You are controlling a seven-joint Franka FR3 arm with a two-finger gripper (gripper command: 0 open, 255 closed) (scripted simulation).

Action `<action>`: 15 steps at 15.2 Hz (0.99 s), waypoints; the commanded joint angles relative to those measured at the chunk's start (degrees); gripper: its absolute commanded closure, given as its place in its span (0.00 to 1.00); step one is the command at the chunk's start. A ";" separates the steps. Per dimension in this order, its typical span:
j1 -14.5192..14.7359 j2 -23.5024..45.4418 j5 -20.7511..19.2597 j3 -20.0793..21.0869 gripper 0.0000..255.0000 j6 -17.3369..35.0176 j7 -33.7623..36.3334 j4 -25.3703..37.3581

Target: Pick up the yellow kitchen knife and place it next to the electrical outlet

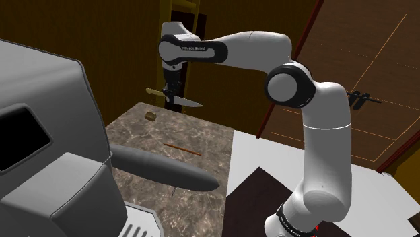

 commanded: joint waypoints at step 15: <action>-0.20 -8.95 0.74 0.41 1.00 -4.76 -0.12 -4.21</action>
